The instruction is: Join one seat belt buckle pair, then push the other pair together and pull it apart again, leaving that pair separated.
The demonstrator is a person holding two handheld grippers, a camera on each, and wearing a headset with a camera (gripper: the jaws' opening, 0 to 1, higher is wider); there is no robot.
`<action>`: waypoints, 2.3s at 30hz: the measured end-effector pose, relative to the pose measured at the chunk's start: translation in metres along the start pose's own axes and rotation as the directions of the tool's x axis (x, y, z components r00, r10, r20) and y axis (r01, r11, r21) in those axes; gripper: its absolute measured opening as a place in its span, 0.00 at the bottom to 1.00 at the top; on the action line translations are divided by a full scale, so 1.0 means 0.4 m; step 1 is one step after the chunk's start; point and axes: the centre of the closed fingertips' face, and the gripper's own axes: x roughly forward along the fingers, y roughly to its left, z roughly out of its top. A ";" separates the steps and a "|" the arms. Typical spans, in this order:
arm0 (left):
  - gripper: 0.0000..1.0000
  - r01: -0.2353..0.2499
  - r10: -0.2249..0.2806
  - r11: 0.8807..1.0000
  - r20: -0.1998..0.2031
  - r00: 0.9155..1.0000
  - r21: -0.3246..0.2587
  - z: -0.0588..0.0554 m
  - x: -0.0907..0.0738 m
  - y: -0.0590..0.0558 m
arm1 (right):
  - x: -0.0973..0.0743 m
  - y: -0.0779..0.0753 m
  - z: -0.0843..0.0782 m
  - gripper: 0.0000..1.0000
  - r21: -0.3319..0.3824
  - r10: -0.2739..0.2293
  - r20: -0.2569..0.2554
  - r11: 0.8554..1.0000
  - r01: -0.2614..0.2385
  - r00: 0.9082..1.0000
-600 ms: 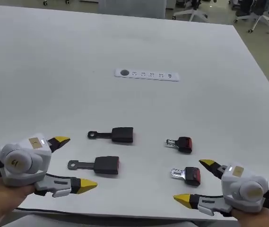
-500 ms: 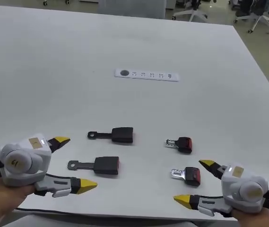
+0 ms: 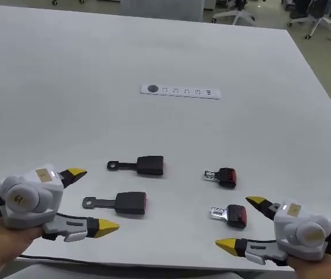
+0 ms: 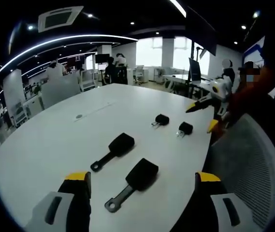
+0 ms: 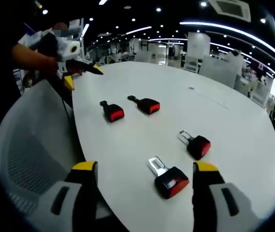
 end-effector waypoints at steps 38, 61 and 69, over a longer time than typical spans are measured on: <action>0.85 0.074 -0.070 0.996 -0.075 0.995 0.048 -0.020 0.111 0.005 | 0.008 -0.077 -0.060 0.78 0.014 0.024 -0.062 1.000 -0.023 0.998; 0.73 0.204 -0.182 0.975 -0.220 0.958 0.082 -0.102 0.233 0.031 | 0.065 -0.110 -0.128 0.71 -0.033 0.140 -0.195 0.988 -0.150 0.971; 0.69 0.272 -0.218 0.954 -0.327 0.919 0.129 -0.161 0.262 0.027 | 0.070 -0.110 -0.151 0.64 -0.027 0.209 -0.250 0.975 -0.222 0.946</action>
